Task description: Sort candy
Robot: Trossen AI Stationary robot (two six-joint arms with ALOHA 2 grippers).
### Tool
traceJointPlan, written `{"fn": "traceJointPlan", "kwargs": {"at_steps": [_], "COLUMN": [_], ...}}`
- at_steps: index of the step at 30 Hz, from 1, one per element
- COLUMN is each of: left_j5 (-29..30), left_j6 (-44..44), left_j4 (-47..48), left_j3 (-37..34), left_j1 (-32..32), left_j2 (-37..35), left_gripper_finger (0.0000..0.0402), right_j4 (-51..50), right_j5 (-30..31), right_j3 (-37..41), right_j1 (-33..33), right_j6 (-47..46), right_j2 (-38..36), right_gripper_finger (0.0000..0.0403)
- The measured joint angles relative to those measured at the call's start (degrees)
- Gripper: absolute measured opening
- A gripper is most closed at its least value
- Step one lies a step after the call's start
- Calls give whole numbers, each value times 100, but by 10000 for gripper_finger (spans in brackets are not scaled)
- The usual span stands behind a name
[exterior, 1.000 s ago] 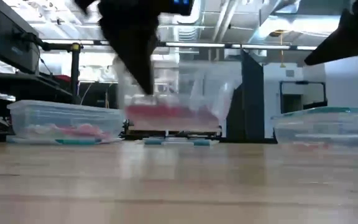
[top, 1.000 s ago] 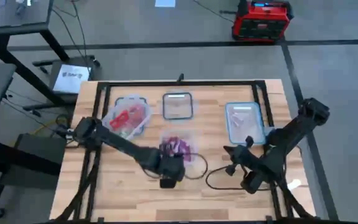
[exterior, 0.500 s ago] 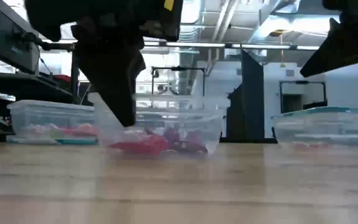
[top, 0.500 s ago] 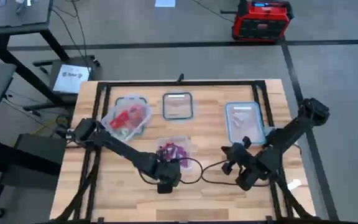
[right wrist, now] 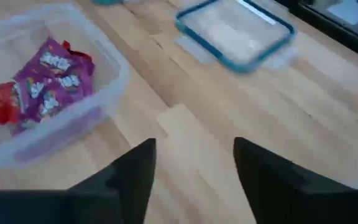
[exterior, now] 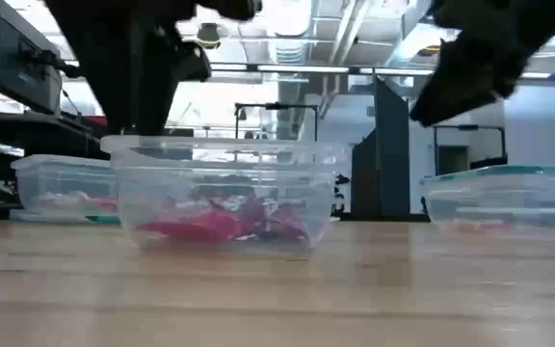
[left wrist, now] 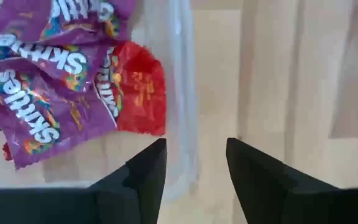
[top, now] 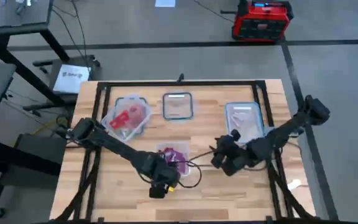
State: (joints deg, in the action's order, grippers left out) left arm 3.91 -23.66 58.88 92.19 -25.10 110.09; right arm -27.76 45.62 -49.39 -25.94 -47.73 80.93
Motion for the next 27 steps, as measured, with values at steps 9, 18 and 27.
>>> {"fn": "traceJointPlan", "kwargs": {"at_steps": [9, 18, 27], "left_j5": [1803, 1927, 1135], "left_j6": [397, 2073, 3023], "left_j4": [1290, -853, -2786], "left_j3": [384, -698, -1837], "left_j1": [489, 2308, 4079], "left_j2": [-504, -1264, -1245], "left_gripper_finger": [152, 152, 152], "right_j4": [1202, 1776, 2096], "right_j5": [-2000, -4657, -6212], "right_j3": [-4, -7, -4], "right_j1": [2153, 4966, 6052], "right_j6": [1975, 2363, 2165], "right_j2": [-2, 536, 1614], "right_gripper_finger": [232, 232, 232]}}
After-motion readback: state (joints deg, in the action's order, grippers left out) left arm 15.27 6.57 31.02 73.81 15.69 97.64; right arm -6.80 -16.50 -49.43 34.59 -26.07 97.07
